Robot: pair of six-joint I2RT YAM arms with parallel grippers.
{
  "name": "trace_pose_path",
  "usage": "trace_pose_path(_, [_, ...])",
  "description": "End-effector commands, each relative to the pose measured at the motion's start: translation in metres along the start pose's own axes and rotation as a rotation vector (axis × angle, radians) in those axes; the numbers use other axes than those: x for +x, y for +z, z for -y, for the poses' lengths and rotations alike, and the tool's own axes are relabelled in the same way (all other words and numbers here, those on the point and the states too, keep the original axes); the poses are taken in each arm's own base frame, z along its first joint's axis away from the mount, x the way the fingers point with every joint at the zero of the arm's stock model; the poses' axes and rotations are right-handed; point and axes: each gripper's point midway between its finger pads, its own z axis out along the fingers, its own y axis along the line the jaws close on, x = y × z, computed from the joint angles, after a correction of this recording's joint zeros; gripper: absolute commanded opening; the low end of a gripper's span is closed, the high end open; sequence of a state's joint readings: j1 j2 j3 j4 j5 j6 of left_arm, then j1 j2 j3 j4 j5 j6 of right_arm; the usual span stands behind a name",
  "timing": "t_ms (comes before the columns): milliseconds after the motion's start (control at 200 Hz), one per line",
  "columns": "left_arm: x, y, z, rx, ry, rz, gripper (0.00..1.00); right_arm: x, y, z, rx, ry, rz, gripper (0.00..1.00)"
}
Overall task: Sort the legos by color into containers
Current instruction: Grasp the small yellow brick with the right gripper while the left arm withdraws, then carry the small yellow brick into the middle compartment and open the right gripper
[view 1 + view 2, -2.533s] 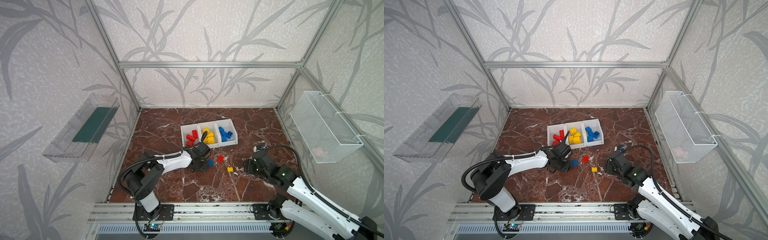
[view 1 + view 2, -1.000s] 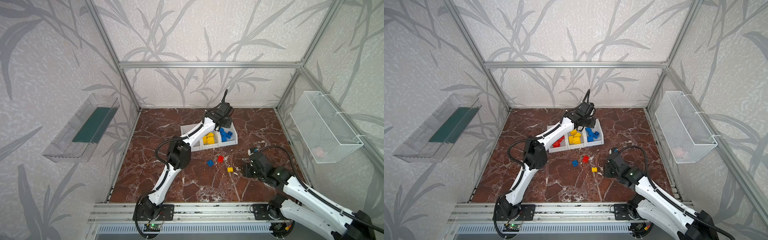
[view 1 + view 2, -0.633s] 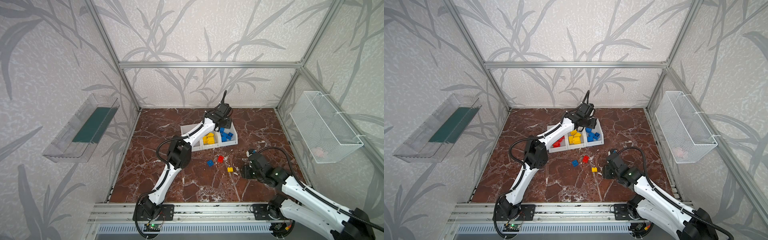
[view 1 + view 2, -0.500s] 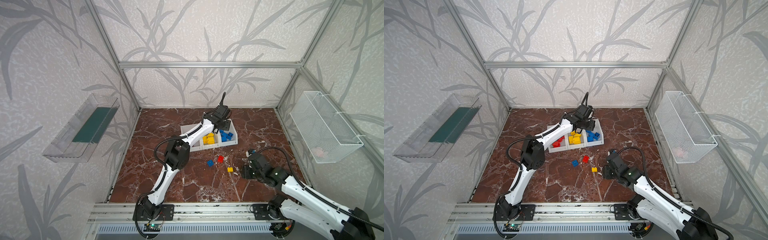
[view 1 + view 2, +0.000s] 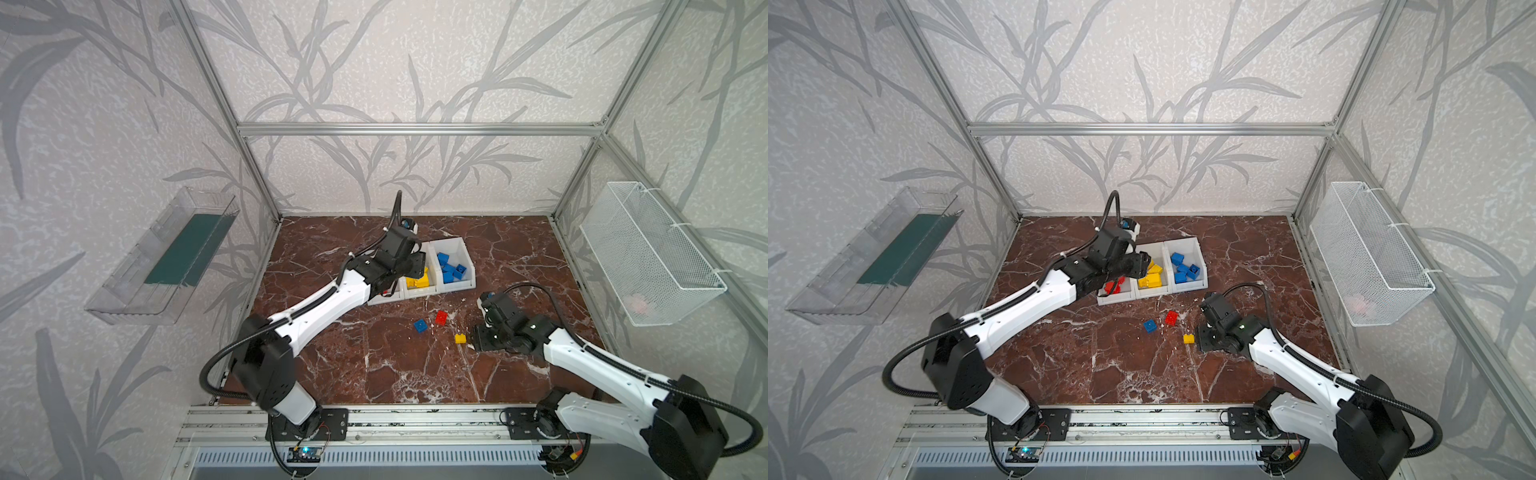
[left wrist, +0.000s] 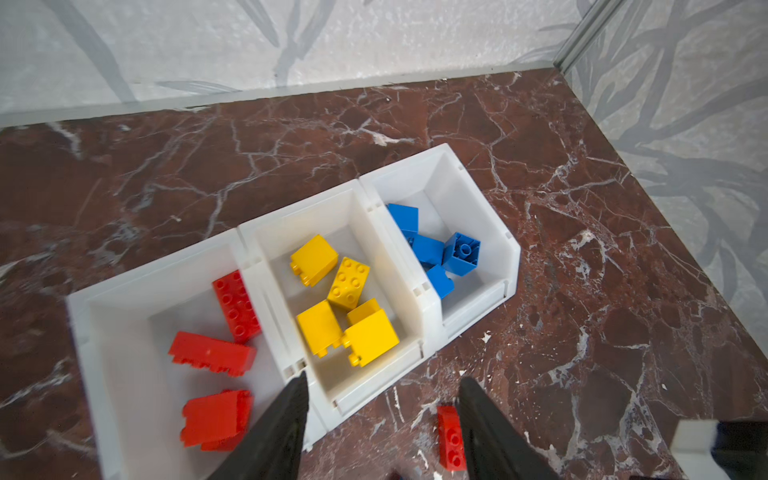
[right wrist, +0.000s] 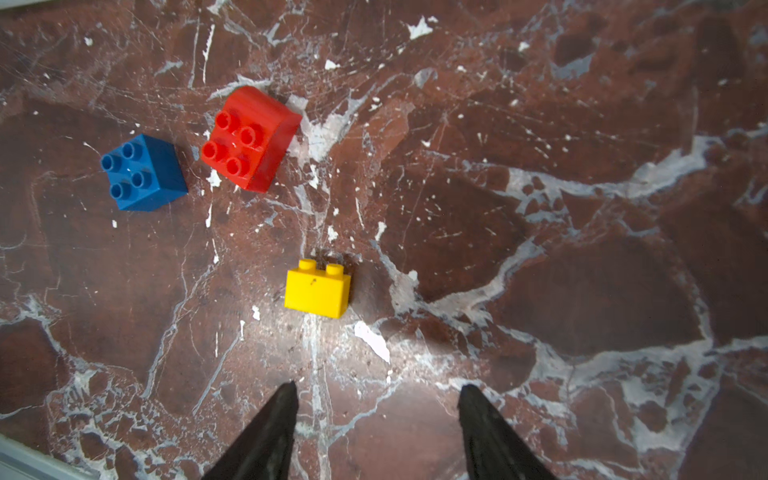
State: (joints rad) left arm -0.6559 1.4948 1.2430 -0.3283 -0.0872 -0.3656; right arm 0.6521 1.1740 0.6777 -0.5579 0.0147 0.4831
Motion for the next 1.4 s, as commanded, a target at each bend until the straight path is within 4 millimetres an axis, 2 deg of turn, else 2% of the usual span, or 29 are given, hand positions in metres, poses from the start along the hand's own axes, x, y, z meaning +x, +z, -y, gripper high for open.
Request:
trace_pose_path(0, [0.010,-0.022,-0.034,-0.078,-0.053,0.043,0.61,-0.013,0.002,-0.015,0.008,-0.055,-0.012,0.63])
trace_pose_path(145, [0.030,-0.046,-0.066,-0.105,-0.094,0.081,0.62,-0.018,0.013,-0.027,0.031,-0.033,-0.014,0.63])
trace_pose_path(320, [0.049,-0.058,-0.089,-0.123,-0.095,0.080,0.64,-0.015,0.027,-0.038,0.071,-0.005,-0.051,0.64])
trace_pose_path(530, [0.079,-0.060,-0.097,-0.112,-0.123,0.056,0.65,-0.008,0.035,-0.031,0.144,0.000,-0.101,0.64])
trace_pose_path(740, [0.088,-0.054,-0.099,-0.095,-0.153,0.062,0.65,-0.006,0.047,-0.033,0.153,-0.003,-0.143,0.62])
trace_pose_path(925, [0.090,-0.050,-0.097,-0.082,-0.156,0.048,0.65,-0.002,0.058,-0.032,0.176,0.040,-0.165,0.54])
trace_pose_path(1080, [0.093,-0.054,-0.099,-0.084,-0.163,0.051,0.65,0.000,0.063,-0.029,0.195,0.040,-0.176,0.40])
trace_pose_path(1260, [0.097,-0.057,-0.102,-0.093,-0.189,0.058,0.66,-0.018,0.054,-0.045,0.176,-0.008,-0.137,0.35])
trace_pose_path(1395, [0.101,-0.060,-0.104,-0.101,-0.192,0.044,0.66,-0.057,0.038,-0.069,0.129,-0.085,-0.066,0.33])
